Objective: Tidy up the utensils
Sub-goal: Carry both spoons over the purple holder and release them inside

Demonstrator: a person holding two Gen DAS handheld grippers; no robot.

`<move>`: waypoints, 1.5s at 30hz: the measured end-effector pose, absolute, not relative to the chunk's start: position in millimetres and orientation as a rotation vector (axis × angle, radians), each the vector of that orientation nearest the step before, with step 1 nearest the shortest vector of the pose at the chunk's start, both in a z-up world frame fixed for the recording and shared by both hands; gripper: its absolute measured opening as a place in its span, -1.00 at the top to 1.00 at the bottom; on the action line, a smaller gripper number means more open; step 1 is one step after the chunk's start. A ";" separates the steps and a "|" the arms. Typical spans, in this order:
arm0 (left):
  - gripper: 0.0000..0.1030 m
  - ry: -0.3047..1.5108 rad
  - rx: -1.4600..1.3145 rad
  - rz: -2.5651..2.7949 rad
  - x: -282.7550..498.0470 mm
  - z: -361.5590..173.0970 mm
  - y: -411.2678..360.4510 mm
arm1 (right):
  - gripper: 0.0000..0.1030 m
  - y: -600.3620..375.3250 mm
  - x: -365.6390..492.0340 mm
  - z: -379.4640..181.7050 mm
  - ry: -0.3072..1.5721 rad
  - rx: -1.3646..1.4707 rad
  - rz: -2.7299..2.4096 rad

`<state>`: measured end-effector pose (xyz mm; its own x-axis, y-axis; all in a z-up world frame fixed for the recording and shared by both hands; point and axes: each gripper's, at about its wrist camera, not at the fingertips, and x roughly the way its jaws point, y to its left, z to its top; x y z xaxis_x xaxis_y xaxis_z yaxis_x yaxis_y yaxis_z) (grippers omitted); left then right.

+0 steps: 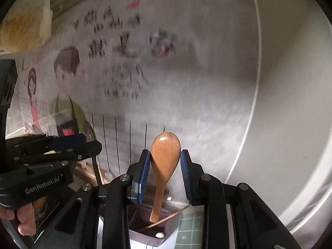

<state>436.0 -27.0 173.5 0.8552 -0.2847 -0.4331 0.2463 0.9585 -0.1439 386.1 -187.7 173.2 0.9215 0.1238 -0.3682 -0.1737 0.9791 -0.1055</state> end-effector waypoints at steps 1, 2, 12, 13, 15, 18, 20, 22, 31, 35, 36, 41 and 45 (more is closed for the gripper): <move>0.35 0.477 -0.083 -0.273 441.8 164.6 -27.9 | 0.48 -188.2 395.8 160.2 0.397 -0.130 0.162; 0.35 0.487 -0.079 -0.269 446.0 157.3 -29.0 | 0.48 -188.9 402.1 150.3 0.416 -0.124 0.165; 0.35 0.623 -0.092 -0.213 488.3 77.4 -29.2 | 0.48 -190.6 455.4 62.8 0.577 -0.084 0.176; 0.35 0.639 -0.087 -0.207 491.3 70.7 -29.6 | 0.48 -189.5 457.8 54.9 0.592 -0.086 0.180; 0.35 0.676 -0.089 -0.199 496.8 58.4 -29.1 | 0.48 -186.4 460.8 41.3 0.619 -0.091 0.184; 0.35 0.725 -0.099 -0.183 501.3 43.7 -28.4 | 0.48 -182.2 462.7 25.2 0.655 -0.097 0.193; 0.35 0.747 -0.100 -0.165 501.9 35.9 -26.8 | 0.47 -179.0 462.6 14.1 0.681 -0.101 0.199; 0.34 0.766 -0.099 -0.154 500.9 30.8 -26.1 | 0.47 -178.4 462.1 5.4 0.709 -0.101 0.208; 0.20 0.795 -0.094 -0.141 484.8 38.5 -22.2 | -0.13 -176.4 447.4 0.1 0.757 -0.100 0.234; -0.02 0.751 -0.090 -0.135 460.7 61.1 -21.2 | -0.29 -178.7 427.3 24.8 0.686 -0.125 0.212; -0.03 0.748 -0.087 -0.136 455.7 65.1 -20.7 | -0.31 -179.0 420.8 31.0 0.673 -0.134 0.210; -0.24 0.749 -0.103 -0.134 414.9 76.4 -11.6 | -0.60 -183.1 385.8 51.7 0.626 -0.165 0.182; -0.30 0.787 -0.107 -0.143 384.1 66.7 -2.2 | -0.65 -181.5 356.3 49.3 0.630 -0.198 0.177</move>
